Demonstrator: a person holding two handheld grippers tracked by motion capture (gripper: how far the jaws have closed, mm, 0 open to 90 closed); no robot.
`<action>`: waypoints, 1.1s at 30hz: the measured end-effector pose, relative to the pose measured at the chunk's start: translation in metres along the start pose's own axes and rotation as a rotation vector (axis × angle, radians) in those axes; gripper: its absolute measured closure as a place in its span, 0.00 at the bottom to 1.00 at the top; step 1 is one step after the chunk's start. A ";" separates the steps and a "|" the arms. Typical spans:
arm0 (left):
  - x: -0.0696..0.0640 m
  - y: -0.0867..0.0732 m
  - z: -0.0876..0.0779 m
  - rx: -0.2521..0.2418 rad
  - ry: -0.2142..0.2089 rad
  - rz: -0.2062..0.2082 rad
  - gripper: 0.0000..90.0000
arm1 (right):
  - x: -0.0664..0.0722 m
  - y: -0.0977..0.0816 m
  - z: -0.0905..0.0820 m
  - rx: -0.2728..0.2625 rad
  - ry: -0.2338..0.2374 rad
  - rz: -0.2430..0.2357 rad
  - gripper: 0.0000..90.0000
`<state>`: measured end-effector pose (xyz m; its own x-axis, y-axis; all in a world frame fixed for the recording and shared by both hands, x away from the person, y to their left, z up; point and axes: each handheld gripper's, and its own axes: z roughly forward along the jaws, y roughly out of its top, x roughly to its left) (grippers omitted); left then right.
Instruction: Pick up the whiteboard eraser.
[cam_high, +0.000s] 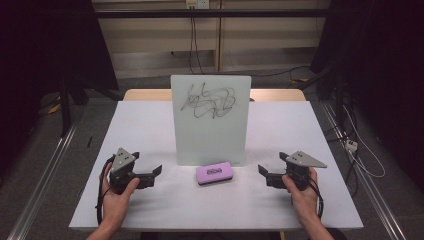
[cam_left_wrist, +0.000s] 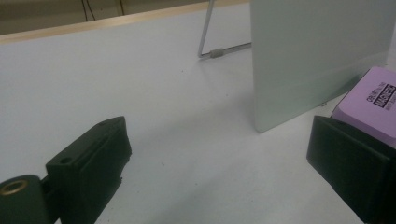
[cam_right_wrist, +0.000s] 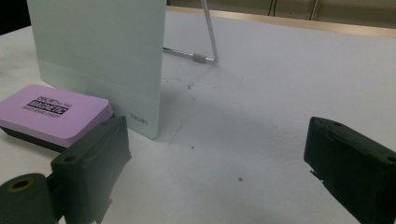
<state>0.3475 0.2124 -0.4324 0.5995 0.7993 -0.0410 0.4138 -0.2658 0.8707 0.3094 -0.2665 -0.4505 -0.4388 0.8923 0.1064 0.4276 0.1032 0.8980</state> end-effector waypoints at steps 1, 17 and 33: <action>0.000 0.000 0.001 0.006 -0.011 0.002 0.06 | 0.000 0.000 0.000 -0.002 0.005 0.003 0.08; -0.005 0.002 0.005 0.042 -0.020 -0.021 0.07 | -0.001 0.000 0.002 -0.003 0.022 -0.018 0.08; -0.017 0.014 0.019 0.059 -0.141 0.038 0.09 | -0.001 0.000 0.001 -0.002 0.017 -0.015 0.08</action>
<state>0.3561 0.1844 -0.4286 0.7041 0.7055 -0.0809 0.4263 -0.3288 0.8427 0.3107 -0.2666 -0.4510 -0.4587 0.8830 0.1000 0.4195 0.1160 0.9003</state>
